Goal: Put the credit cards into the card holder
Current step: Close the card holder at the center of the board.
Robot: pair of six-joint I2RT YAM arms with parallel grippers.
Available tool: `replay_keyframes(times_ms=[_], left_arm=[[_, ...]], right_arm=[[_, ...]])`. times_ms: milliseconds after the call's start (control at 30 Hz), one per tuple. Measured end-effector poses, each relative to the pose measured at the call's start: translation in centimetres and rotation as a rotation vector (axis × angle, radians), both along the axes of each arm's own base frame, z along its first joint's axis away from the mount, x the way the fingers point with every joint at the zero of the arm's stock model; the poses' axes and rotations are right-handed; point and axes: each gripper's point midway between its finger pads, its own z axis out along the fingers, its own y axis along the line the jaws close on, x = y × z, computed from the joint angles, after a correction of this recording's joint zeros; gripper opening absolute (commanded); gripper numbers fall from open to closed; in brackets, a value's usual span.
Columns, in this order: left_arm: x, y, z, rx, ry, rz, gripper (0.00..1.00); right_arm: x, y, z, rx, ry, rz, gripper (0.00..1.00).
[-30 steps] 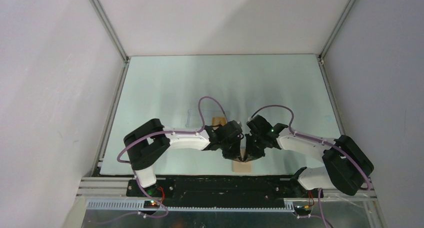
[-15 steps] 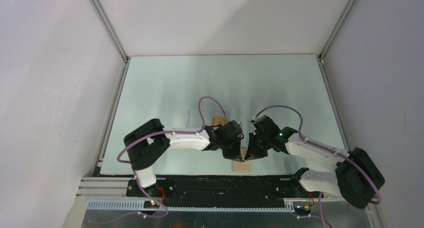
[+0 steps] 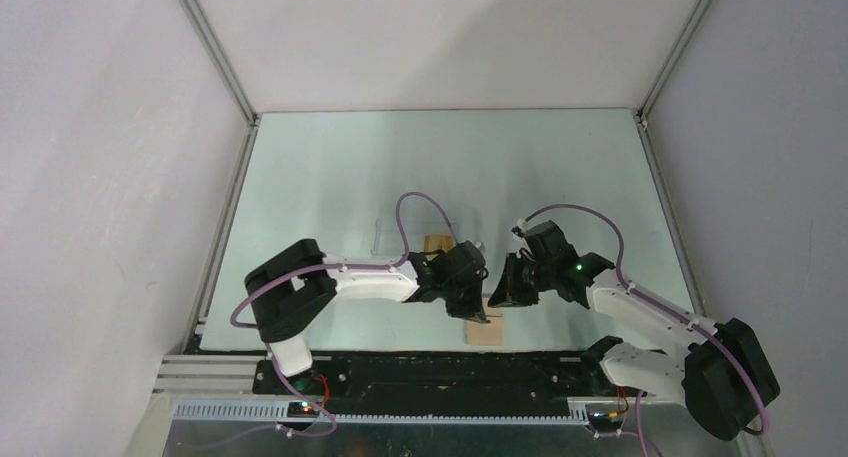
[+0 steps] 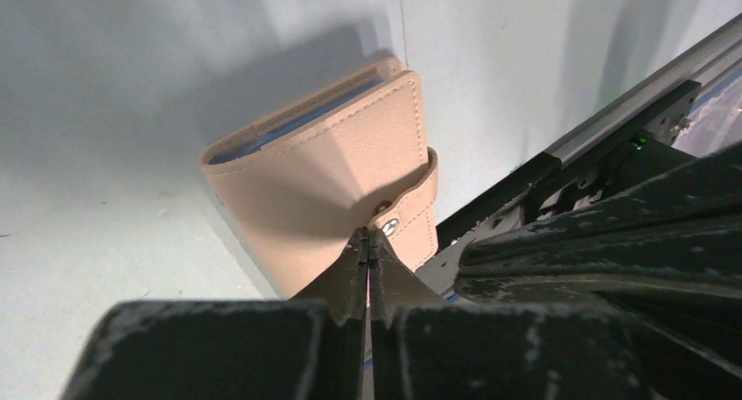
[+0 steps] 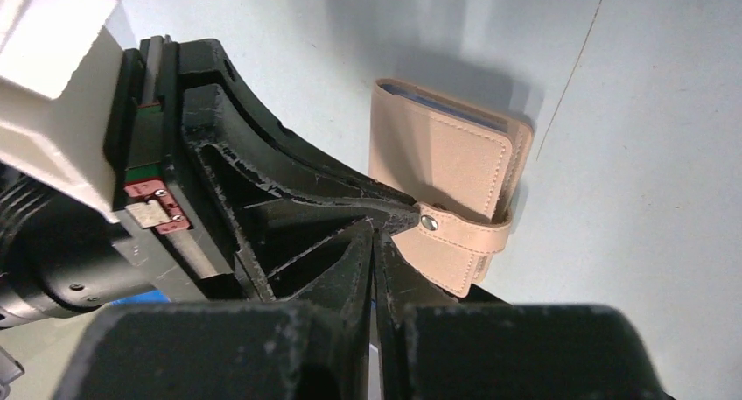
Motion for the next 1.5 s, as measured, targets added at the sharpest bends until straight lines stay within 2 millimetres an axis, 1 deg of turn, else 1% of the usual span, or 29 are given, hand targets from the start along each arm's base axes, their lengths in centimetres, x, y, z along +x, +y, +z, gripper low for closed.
replay_keyframes(times_ms=[233,700,867,1033,1367,1500], left_arm=[[0.4,-0.5,0.9,-0.033,-0.023,0.003,0.0],[0.5,-0.8,1.1,-0.046,-0.03,0.004,0.0],[0.5,-0.8,1.1,-0.046,-0.029,0.004,0.0],[0.5,-0.7,0.9,-0.042,-0.028,0.005,0.0],[0.5,-0.6,0.9,-0.041,-0.027,0.006,0.0],[0.4,-0.4,0.6,-0.038,-0.026,0.006,0.0]], right_arm=[[-0.4,-0.2,-0.5,-0.006,0.011,0.014,0.02],[-1.3,-0.3,-1.5,-0.028,0.032,0.035,0.0],[-2.0,-0.1,-2.5,-0.058,0.056,0.062,0.0],[-2.7,-0.4,-3.8,-0.093,0.084,0.072,0.0],[-2.5,-0.6,-4.4,-0.121,0.083,0.062,0.0],[-2.4,-0.6,-4.4,-0.119,0.077,0.06,0.0]])
